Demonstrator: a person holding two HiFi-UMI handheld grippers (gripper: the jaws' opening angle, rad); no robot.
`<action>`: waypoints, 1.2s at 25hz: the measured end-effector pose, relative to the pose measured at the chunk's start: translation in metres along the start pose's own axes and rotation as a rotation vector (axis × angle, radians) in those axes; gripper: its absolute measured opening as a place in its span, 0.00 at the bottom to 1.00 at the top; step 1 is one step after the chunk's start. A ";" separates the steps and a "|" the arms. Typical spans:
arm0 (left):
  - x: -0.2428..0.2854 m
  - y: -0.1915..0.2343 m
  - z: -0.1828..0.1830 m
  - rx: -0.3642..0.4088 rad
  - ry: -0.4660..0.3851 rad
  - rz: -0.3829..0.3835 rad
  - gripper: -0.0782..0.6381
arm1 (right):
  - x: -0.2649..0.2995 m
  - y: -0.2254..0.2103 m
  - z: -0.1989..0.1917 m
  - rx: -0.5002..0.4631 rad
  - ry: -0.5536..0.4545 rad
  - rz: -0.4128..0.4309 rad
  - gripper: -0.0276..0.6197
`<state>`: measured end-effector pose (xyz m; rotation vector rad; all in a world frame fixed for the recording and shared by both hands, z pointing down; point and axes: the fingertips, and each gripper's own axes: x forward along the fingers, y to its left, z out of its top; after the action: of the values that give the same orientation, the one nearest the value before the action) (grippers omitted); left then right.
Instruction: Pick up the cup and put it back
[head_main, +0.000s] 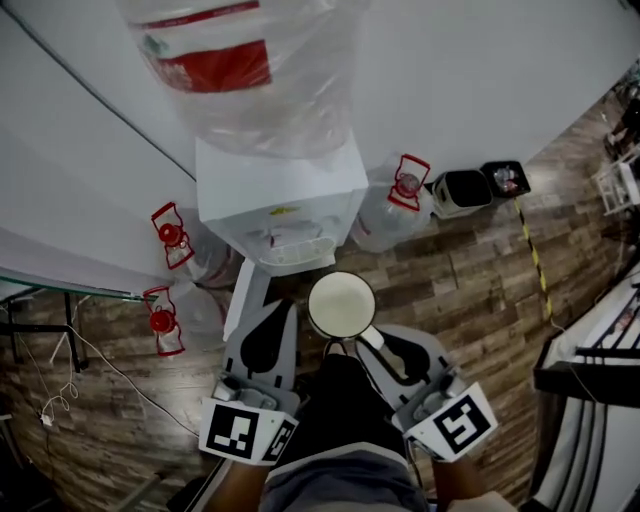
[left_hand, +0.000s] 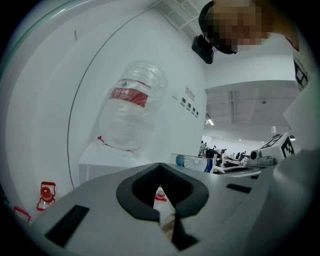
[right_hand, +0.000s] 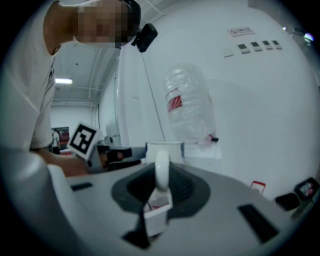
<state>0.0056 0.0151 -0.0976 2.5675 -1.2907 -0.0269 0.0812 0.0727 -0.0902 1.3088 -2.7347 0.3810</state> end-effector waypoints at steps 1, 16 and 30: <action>0.003 0.004 -0.009 -0.001 0.002 -0.001 0.12 | 0.004 -0.003 -0.009 0.005 -0.005 0.002 0.15; 0.034 0.064 -0.194 -0.004 0.018 -0.021 0.12 | 0.057 -0.054 -0.196 -0.047 -0.022 0.001 0.15; 0.064 0.117 -0.328 0.020 -0.017 -0.030 0.12 | 0.108 -0.094 -0.333 -0.102 -0.036 0.044 0.15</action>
<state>-0.0034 -0.0271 0.2536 2.6094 -1.2642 -0.0413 0.0763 0.0210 0.2687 1.2445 -2.7755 0.2198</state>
